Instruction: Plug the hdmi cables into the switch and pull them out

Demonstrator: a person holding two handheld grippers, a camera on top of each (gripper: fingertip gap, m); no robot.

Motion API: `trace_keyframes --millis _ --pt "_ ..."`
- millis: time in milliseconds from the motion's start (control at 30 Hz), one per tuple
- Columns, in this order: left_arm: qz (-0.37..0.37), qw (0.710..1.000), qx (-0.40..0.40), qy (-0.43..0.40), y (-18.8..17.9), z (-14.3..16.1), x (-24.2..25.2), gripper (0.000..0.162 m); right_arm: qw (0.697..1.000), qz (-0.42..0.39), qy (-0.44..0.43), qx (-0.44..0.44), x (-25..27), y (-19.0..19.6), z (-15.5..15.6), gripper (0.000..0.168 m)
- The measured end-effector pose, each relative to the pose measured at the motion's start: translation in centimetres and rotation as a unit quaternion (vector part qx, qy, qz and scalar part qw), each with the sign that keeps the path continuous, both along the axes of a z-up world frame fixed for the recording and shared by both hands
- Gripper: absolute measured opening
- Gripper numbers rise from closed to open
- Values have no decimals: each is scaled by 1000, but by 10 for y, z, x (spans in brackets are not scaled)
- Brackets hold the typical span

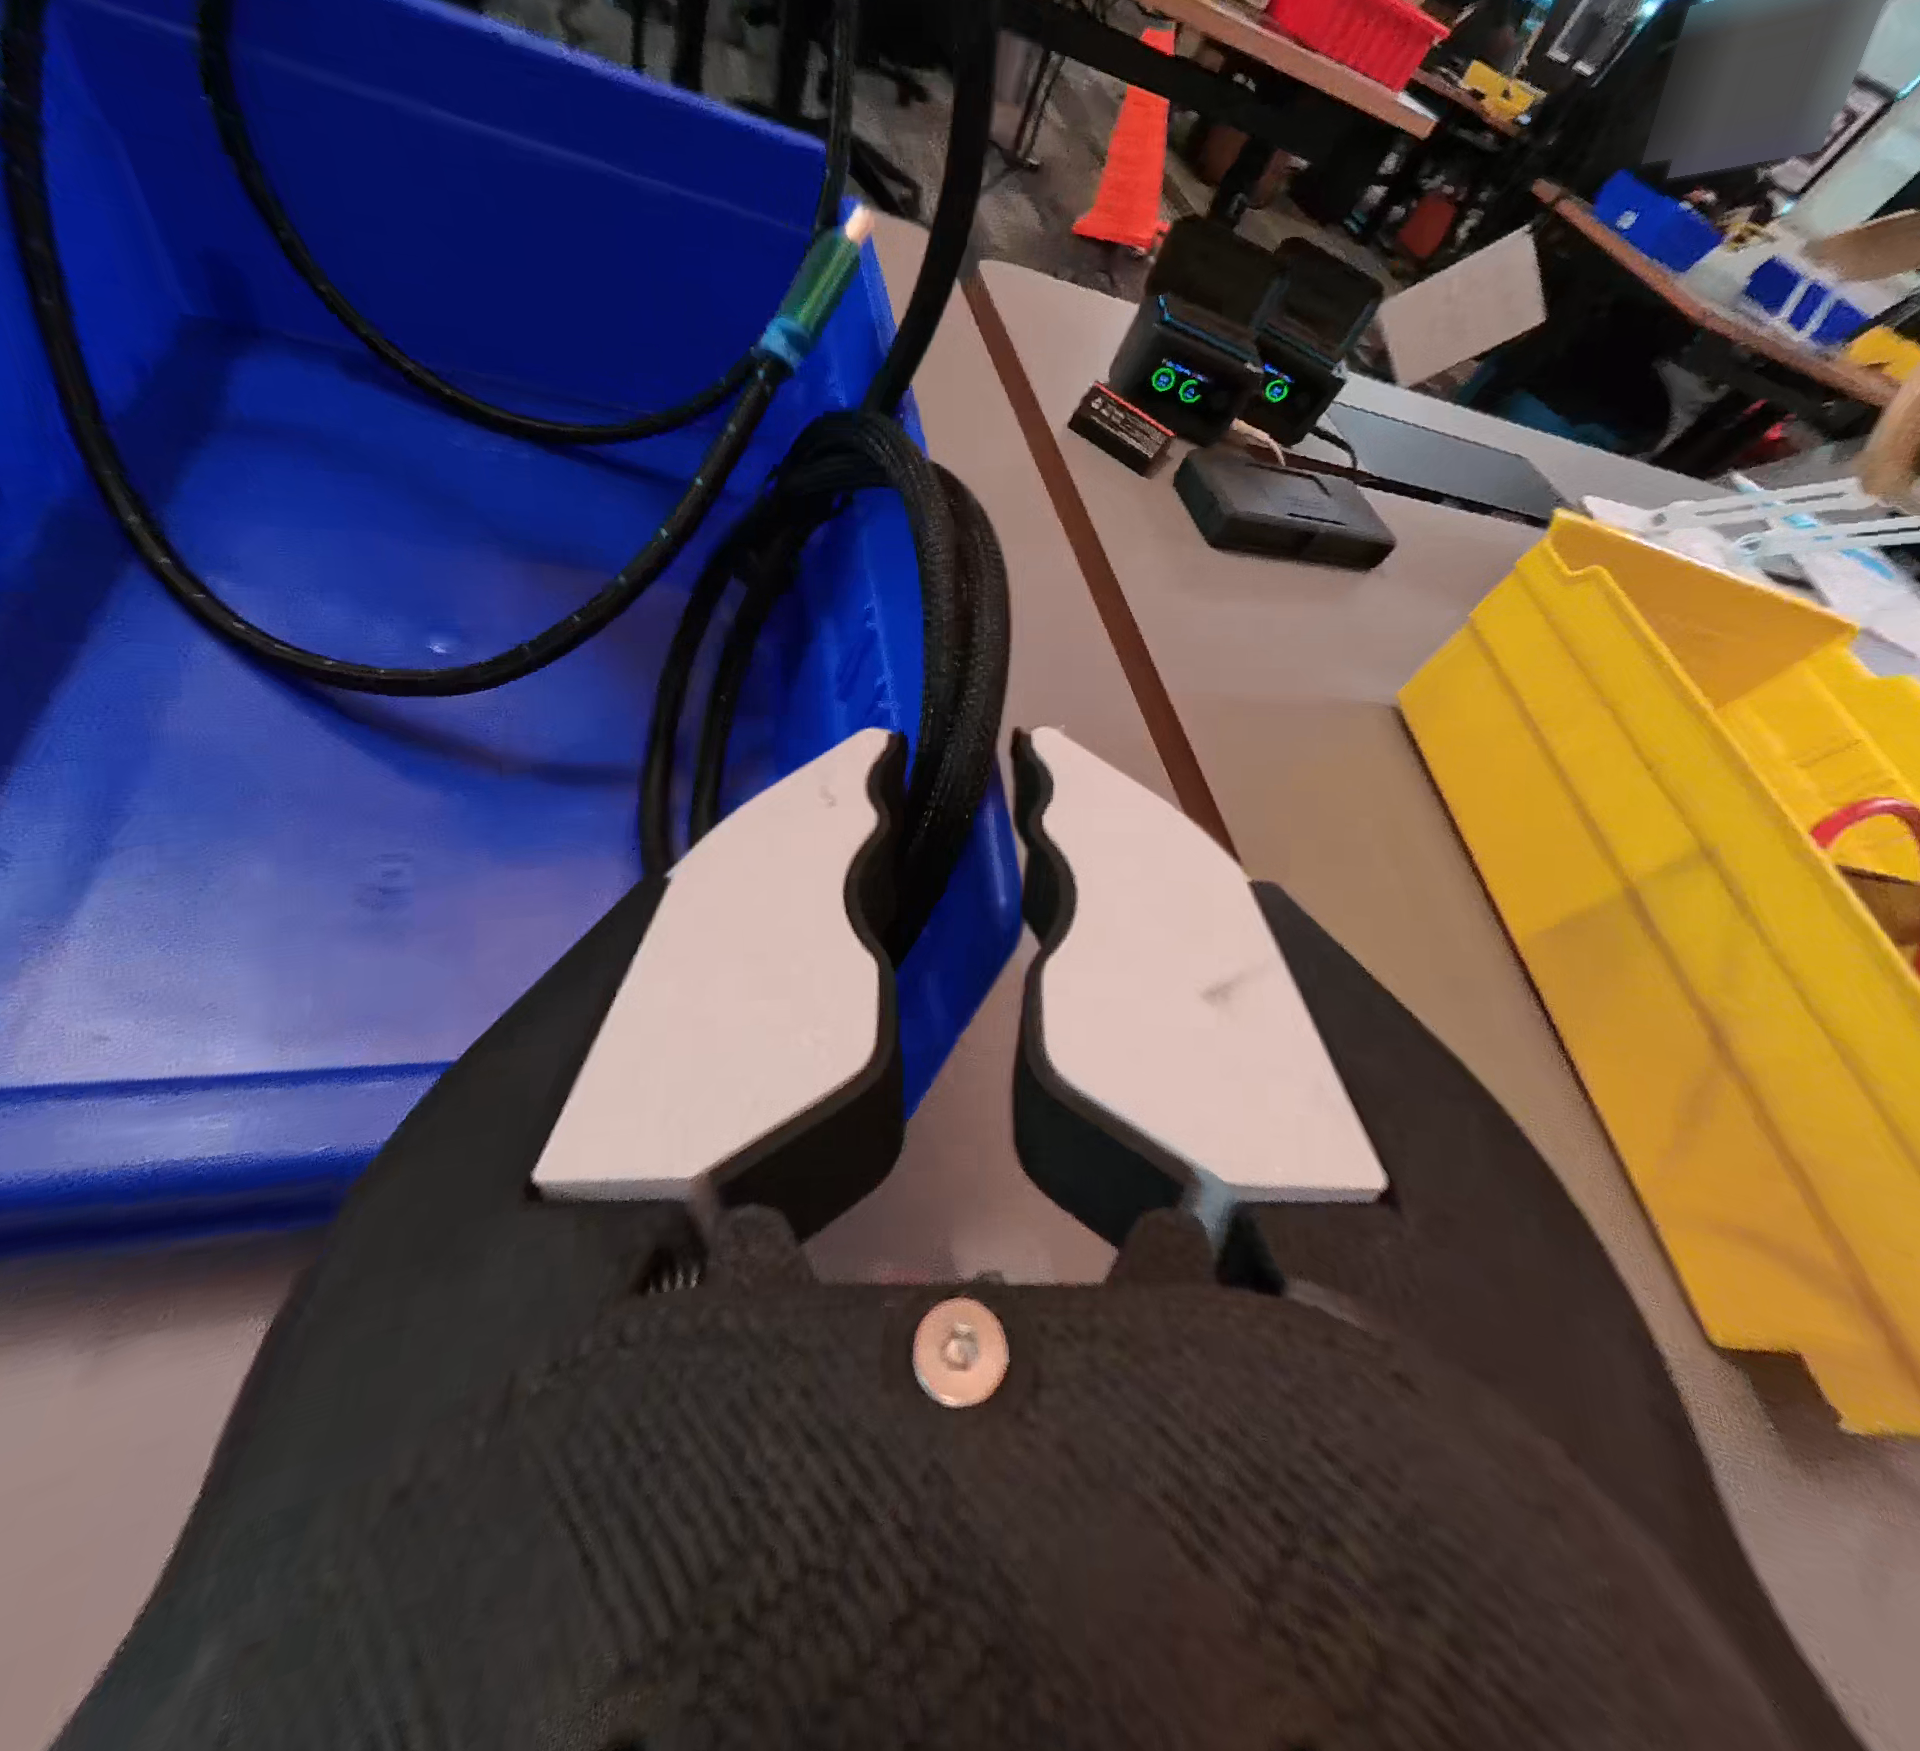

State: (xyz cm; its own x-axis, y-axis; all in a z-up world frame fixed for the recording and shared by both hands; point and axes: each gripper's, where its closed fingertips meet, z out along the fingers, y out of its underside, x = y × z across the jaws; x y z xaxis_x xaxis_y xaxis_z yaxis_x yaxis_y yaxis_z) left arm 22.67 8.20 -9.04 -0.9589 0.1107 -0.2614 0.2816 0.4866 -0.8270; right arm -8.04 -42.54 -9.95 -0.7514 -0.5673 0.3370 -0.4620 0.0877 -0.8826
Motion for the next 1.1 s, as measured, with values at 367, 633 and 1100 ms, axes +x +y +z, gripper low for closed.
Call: trace_keyframes --millis 367,633,1100 --pt "174 983 13 -55 34 52 106 42 940 268 -178 -112 97 132 139 68" --pt "155 917 317 -187 -24 22 242 57 835 539 -99 -41 251 259 82 75" --pt "17 819 552 -157 -33 -88 318 80 740 672 -38 21 215 296 23 88"
